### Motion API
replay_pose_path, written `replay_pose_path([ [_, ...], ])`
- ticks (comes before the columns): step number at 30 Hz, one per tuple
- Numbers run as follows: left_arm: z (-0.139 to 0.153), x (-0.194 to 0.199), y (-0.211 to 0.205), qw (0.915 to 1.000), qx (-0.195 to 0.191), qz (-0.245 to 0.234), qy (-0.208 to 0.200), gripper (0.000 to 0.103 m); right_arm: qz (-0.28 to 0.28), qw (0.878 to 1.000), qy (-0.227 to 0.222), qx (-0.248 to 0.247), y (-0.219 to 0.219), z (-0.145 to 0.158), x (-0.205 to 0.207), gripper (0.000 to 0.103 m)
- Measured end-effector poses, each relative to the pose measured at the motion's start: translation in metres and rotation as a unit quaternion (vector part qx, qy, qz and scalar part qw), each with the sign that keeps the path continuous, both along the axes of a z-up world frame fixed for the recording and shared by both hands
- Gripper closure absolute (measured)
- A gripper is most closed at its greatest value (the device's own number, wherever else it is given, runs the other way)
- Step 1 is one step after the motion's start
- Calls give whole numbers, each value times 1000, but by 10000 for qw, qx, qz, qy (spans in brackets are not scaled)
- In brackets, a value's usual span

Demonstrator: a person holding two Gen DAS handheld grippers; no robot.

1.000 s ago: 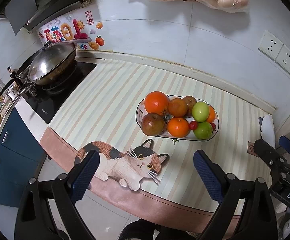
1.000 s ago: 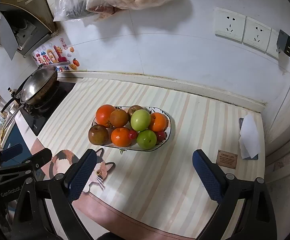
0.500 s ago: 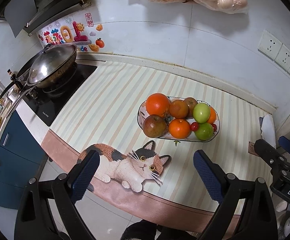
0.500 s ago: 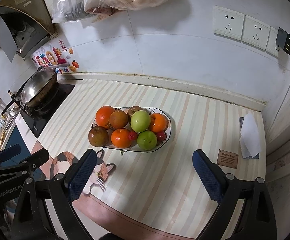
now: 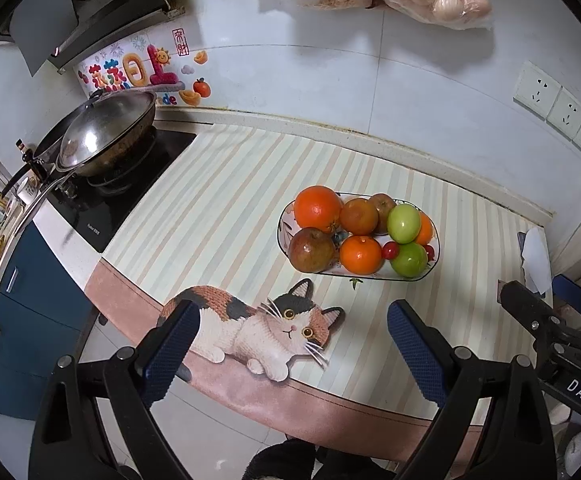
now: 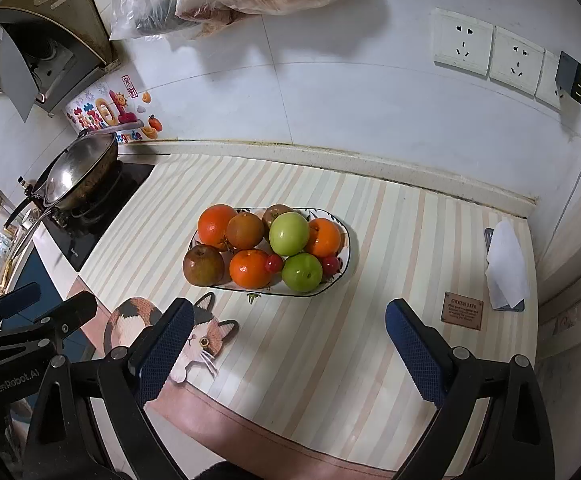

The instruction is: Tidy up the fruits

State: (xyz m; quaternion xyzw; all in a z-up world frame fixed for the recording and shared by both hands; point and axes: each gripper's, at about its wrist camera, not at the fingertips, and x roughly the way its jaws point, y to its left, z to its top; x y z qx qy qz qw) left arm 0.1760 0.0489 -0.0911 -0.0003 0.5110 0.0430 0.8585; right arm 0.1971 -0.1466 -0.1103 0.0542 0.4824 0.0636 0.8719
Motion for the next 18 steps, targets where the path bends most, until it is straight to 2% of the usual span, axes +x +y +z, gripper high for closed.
replay_pose_path([
  [18,6,-8,-2,10000,-25,-36,-63,7,-74,9999,-82,50,-5,7,-11,4],
])
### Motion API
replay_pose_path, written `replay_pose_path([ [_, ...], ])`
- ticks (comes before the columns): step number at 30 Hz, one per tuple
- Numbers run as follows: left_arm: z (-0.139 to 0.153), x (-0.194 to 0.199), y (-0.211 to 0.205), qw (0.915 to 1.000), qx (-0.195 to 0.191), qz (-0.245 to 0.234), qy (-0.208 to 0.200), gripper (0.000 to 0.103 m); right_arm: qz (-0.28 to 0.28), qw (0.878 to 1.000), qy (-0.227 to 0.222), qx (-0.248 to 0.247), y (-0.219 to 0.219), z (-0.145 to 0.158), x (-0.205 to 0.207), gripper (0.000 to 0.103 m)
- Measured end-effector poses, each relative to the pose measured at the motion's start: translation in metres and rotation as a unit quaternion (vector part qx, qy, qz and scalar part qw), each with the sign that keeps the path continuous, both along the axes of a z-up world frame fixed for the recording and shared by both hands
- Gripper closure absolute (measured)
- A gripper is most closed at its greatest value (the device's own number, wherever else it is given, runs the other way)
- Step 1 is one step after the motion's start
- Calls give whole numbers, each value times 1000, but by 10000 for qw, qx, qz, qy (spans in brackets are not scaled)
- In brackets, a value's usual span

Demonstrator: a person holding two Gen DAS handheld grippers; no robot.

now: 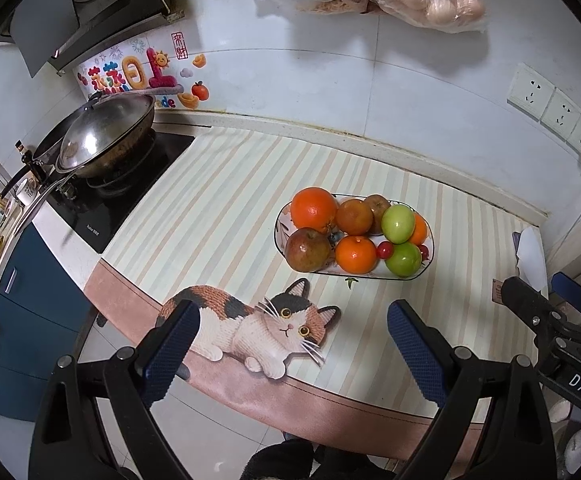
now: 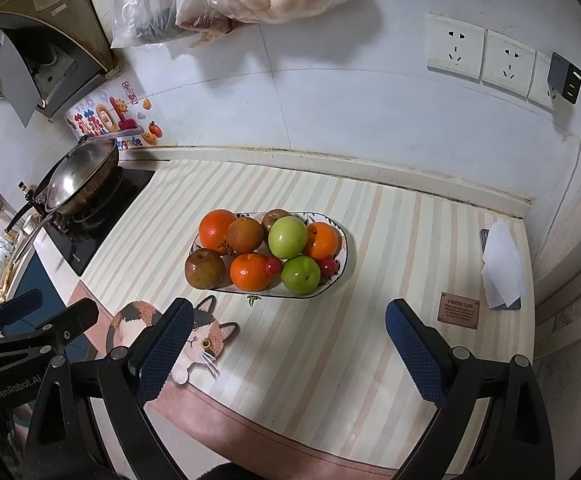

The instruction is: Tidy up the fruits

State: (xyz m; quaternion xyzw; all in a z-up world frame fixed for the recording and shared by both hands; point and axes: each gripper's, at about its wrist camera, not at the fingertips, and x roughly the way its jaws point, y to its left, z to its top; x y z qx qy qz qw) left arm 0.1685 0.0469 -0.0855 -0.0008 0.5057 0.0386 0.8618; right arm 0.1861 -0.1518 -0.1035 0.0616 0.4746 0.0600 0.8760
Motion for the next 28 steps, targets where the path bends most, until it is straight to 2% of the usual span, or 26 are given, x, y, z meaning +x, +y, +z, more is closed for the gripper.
replay_pose_path([
  [11,6,-7,-4,9999,-10,-97,-31,7,-30,10000,-18,10,-3,4,-5,4],
  [28,11,-14,-3,10000,1,0,-82,7,-65,10000,-45,32,-6,9,-16,4],
])
